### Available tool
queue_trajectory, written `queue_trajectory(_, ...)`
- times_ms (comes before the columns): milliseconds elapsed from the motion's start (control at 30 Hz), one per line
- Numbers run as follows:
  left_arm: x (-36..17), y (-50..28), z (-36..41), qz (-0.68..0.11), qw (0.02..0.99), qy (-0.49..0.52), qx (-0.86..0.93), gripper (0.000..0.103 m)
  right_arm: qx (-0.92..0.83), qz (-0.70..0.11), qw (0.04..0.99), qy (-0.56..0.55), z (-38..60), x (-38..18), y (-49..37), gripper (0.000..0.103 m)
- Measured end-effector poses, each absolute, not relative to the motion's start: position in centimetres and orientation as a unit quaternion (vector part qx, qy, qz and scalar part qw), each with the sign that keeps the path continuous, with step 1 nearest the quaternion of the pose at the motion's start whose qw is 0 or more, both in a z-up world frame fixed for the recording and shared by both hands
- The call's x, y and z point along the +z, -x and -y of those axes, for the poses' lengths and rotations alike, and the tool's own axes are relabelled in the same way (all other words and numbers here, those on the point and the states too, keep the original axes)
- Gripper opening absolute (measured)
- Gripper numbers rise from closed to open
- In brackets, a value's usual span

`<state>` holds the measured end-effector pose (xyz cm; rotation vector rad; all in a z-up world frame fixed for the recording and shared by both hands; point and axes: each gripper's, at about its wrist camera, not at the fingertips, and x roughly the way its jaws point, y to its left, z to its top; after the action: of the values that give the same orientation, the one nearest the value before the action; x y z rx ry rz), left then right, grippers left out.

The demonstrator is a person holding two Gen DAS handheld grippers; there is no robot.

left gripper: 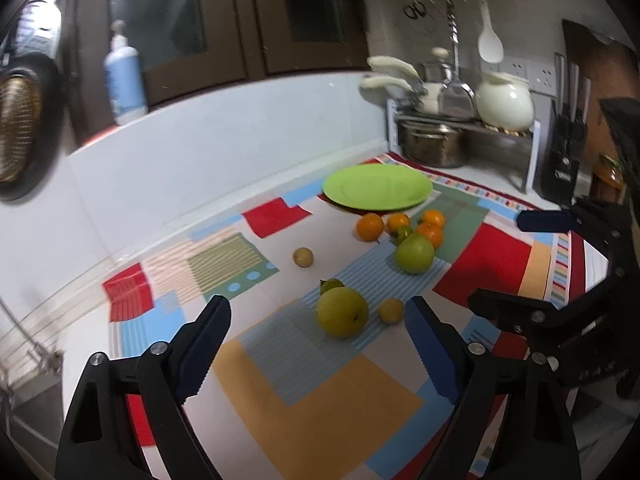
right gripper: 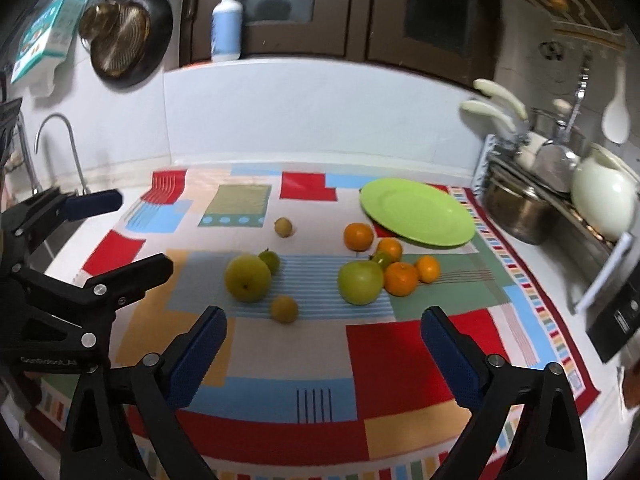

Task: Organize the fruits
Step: 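Grasp the large yellow fruit with the left tool while the right tool grasps a small tan fruit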

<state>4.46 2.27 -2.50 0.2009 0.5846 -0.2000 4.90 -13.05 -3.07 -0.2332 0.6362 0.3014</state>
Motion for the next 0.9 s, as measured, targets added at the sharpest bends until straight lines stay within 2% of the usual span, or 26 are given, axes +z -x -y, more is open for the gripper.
queue_trajectory(233,-4.9,-7.5,-2.5,-0.315,0.931,-0.114,-0.143,0.082,0.174,-0.344,0.912,0.139,11.8,-5.5,-8.0,0.080)
queue_trajectory(467,-7.6,-10.4,-2.4,-0.356,0.908,-0.092,-0.201,0.073,0.212,-0.379,0.887,0.155,10.6,-8.0,-10.6,0.065)
queue_trajectory(600,-8.8,-11.3,-2.3,-0.373,0.898,-0.086,-0.217,0.071,0.237,-0.398,0.871,0.163,10.0,-9.3,-11.9,0.054)
queue_trajectory(900,-9.7,-13.4,-2.3,-0.390,0.888,-0.071,-0.233,0.066,0.266,-0.421,0.853,0.155,9.5,-11.1,-14.1,0.044)
